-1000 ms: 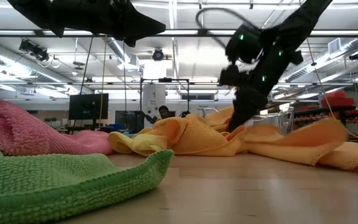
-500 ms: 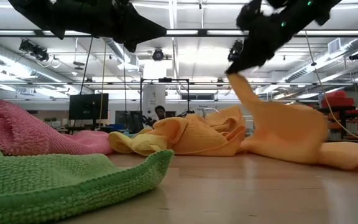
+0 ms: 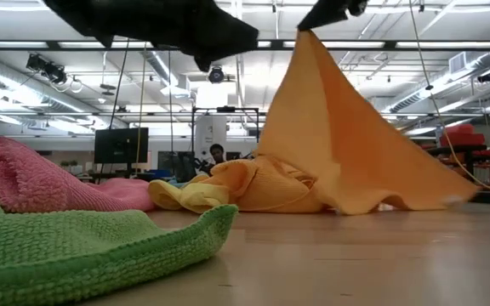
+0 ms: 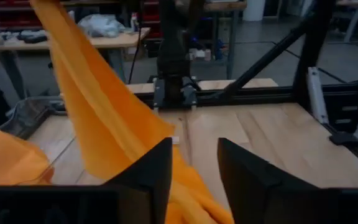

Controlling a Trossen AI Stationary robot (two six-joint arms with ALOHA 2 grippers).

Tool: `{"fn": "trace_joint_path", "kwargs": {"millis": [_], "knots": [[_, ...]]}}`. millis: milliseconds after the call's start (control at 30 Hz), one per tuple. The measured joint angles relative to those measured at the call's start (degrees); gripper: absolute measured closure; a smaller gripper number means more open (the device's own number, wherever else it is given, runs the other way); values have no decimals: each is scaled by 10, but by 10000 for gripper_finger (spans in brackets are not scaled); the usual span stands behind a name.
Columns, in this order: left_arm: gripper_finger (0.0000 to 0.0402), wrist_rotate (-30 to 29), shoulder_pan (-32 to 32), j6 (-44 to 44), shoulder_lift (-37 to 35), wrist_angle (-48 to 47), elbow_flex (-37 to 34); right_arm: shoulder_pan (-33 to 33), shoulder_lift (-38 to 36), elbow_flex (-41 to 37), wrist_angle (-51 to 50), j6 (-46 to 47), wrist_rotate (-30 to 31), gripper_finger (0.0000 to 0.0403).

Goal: Fold microfiber towels
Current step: Fold the right orange microfiber cloth

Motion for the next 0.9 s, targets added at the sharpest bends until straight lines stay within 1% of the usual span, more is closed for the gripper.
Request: {"fn": "trace_joint_path", "kwargs": {"millis": [67, 133, 167, 233, 267, 333, 467, 533, 733, 800, 900], "knots": [[239, -28, 0, -9, 22, 5, 12, 1, 26, 36, -33, -1, 22, 400], [223, -66, 0, -10, 31, -4, 11, 2, 52, 71, -58, 0, 25, 400], [216, -88, 0, -10, 43, 8, 16, 3, 62, 84, -80, 2, 26, 400], [204, -127, 1, -16, 47, -11, 11, 6, 83, 110, -94, 4, 25, 400], [198, -132, 3, -24, 55, -2, 12, 6, 88, 119, -101, 4, 25, 400], [189, -122, 7, -43, 62, -3, 14, 9, 100, 132, -119, 9, 29, 400], [179, -27, 19, -87, 84, -14, 14, 9, 108, 144, -131, 15, 32, 400], [178, 4, 21, -104, 99, -3, 13, 9, 107, 146, -130, 18, 33, 400], [190, 55, 18, -111, 127, -3, 13, 9, 106, 145, -146, 29, 40, 400], [197, 58, 17, -110, 135, 9, 14, 9, 105, 145, -152, 35, 42, 400], [209, 60, 16, -115, 146, 3, 13, 9, 105, 145, -154, 38, 42, 400]]}}
